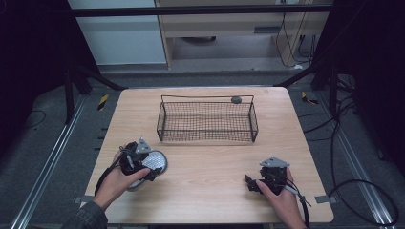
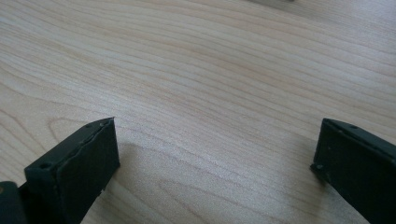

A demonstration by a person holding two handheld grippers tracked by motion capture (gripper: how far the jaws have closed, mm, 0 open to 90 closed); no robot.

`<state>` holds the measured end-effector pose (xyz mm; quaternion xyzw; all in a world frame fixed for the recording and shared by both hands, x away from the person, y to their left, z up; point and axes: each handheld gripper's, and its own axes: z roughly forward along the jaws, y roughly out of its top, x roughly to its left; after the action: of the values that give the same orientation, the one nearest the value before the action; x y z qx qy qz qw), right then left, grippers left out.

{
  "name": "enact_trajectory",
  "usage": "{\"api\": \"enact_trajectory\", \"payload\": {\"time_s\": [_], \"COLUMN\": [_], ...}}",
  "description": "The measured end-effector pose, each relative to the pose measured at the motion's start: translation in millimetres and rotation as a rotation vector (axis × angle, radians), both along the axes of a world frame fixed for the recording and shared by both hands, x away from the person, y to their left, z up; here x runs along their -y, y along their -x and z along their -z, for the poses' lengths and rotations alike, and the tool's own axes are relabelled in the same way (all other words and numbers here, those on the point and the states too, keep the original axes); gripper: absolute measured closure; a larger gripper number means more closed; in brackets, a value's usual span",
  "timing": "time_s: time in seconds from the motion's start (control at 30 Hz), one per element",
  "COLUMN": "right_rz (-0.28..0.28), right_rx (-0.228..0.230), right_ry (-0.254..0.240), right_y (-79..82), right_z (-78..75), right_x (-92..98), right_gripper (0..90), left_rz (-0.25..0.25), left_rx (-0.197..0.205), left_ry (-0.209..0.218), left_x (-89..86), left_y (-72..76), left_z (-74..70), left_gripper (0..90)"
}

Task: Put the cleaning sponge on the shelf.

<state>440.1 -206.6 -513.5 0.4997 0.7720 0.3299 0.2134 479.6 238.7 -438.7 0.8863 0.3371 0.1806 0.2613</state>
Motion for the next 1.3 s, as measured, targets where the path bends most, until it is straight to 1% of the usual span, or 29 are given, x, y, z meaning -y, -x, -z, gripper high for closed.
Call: {"api": "enact_trajectory", "payload": {"time_s": [0.1,0.17,0.27,0.43,0.57,0.7,0.8,1.0,1.03,1.17,1.3], "right_rz": [0.0,0.0,0.0,-0.002,-0.002,-0.005,-0.005,-0.006,-0.005,-0.006,-0.006], "right_rx": [0.0,0.0,-0.001,0.003,0.002,0.003,0.003,0.004,0.003,0.004,0.003], "right_ry": [0.0,0.0,0.001,0.003,0.003,0.003,0.003,0.004,0.004,0.004,0.004], "right_y": [0.0,0.0,0.1,0.2,0.5,0.5,0.5,0.7,0.7,0.7,0.8], "right_z": [0.0,0.0,-0.1,0.1,0.1,0.1,0.1,0.2,0.2,0.2,0.2], "right_x": [0.0,0.0,0.0,0.2,0.2,0.3,0.4,0.4,0.4,0.4,0.4], "right_gripper": [0.3,0.3,0.4,0.3,0.3,0.3,0.4,0.3,0.3,0.3,0.3], "left_rz": [0.004,0.0,-0.004,-0.017,-0.011,-0.013,-0.009,0.004,0.006,0.024,0.039], "left_rx": [0.0,-0.007,-0.021,-0.041,-0.06,-0.073,-0.094,-0.135,-0.144,-0.182,-0.207], "left_ry": [-0.014,-0.015,-0.035,-0.033,-0.051,-0.057,-0.067,-0.105,-0.102,-0.138,-0.157], "left_x": [-5.7,-9.6,-15.0,-22.6,-26.0,-29.6,-31.4,-33.1,-33.0,-31.6,-29.3], "left_y": [0.0,-0.4,-1.2,-1.0,-0.9,-1.4,-1.9,-3.4,-4.1,-8.4,-13.0], "left_z": [-2.9,-3.9,-3.9,-4.0,-3.3,-3.5,-4.4,-6.1,-6.3,-7.0,-6.9], "left_gripper": [3.3,3.3,3.3,3.3,3.4,3.4,3.5,3.5,3.5,3.7,3.7]}}
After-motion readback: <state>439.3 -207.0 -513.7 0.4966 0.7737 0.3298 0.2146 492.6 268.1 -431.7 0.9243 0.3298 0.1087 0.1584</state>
